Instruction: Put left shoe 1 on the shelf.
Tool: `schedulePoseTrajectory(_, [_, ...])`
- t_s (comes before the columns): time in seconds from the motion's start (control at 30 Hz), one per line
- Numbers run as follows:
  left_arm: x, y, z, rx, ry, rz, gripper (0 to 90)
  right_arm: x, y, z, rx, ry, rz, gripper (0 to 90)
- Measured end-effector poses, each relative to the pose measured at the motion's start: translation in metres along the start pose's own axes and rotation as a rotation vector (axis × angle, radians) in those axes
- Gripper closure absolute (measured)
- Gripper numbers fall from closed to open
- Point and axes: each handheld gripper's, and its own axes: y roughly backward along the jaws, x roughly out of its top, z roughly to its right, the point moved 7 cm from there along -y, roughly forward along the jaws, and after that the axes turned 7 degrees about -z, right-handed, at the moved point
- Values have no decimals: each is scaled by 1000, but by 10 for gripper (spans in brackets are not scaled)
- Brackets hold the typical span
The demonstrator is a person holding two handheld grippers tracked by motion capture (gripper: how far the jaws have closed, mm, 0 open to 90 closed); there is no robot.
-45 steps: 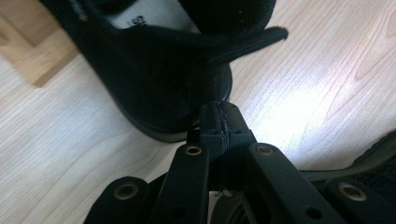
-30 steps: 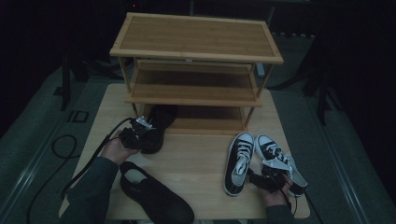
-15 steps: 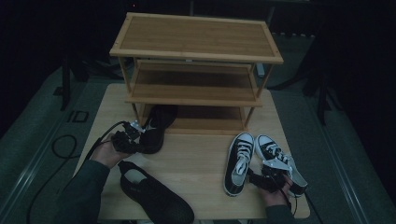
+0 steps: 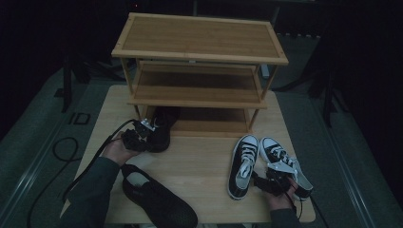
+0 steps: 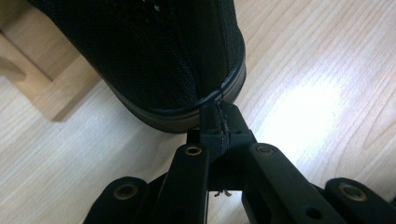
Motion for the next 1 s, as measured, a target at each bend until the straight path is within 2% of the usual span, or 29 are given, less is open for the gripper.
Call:
schedulePoseTrajectory(0.1, [5, -2, -1, 1, -4, 6, 898, 0, 0, 0, 0, 0, 0, 289])
schedulePoseTrajectory(0.3, [14, -5, -6, 34, -6, 6, 898, 0, 0, 0, 0, 0, 0, 289])
schedulePoseTrajectory(0.83, [35, -13, -12, 44, -37, 15, 898, 0, 0, 0, 0, 0, 0, 289])
schedulePoseTrajectory(1.0, [43, -16, -14, 78, -44, 21, 898, 0, 0, 0, 0, 0, 0, 289])
